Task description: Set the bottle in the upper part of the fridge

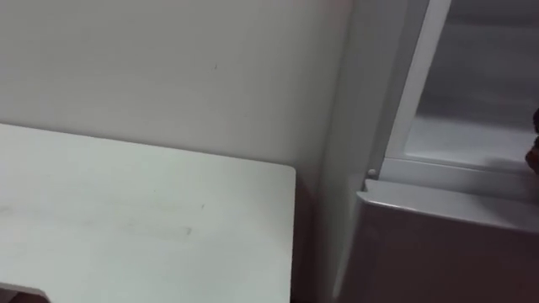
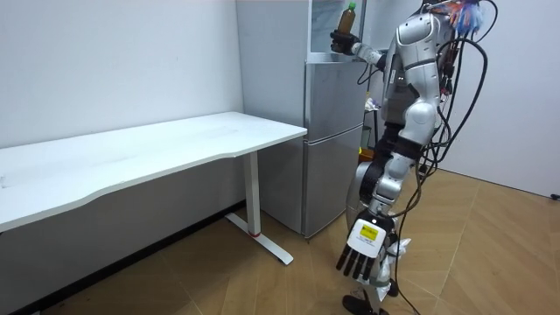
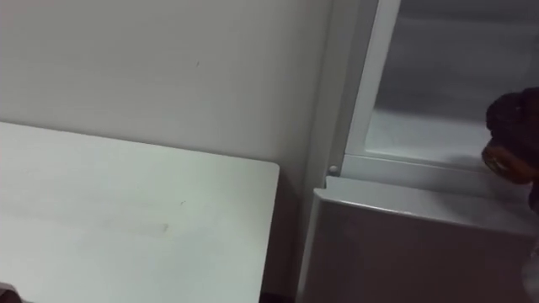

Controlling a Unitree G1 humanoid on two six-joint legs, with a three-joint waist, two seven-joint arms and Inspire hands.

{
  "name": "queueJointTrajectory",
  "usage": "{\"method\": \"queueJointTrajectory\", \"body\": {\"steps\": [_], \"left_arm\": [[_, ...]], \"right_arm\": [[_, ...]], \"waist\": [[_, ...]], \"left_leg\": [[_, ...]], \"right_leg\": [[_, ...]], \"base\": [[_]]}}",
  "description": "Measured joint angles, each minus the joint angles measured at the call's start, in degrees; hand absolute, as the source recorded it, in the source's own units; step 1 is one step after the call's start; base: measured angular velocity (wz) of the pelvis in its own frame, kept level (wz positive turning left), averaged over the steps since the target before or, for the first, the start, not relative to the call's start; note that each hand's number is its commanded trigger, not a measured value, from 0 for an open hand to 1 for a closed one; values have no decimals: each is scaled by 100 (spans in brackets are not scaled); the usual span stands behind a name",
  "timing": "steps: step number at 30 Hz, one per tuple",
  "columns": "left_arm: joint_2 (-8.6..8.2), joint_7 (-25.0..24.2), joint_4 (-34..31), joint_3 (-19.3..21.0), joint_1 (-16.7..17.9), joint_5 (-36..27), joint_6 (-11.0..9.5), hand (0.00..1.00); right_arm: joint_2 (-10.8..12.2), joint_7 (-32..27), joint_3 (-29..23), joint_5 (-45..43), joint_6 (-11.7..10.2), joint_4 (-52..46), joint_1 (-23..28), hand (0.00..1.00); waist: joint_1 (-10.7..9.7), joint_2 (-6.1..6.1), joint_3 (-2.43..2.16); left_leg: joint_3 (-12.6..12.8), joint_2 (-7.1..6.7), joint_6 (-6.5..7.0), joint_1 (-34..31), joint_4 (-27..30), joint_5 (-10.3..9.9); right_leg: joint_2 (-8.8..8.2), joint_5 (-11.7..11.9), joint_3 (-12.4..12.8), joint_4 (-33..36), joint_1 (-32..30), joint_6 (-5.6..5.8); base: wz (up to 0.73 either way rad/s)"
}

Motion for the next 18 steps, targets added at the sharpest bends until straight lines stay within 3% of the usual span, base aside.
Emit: {"method": "queueJointTrajectory", "body": {"steps": [8, 13, 18], "left_arm": [[-3, -202, 36, 352, 69, -12, 100, 0], [9, -203, 35, 450, 231, -21, 87, 0], [11, -173, 52, 528, 259, -21, 88, 0]], "right_arm": [[-348, -12, 71, -48, 91, 701, -510, 100], [-786, -122, 422, -58, 156, 894, -612, 100], [-883, -340, 508, -58, 189, 894, -664, 100]], "waist": [[141, -13, -1], [266, -50, -28], [295, -92, -50]], "left_leg": [[-120, -13, -1, 2, 25, 0], [-134, -13, -2, 2, 15, 1], [-233, -26, -3, -37, 38, 3]], "right_leg": [[4, -11, -36, -6, -6, -5], [4, -27, -54, -2, 9, -9], [-14, -28, -169, -14, 42, -8]], "base": [[3], [1], [8]]}}
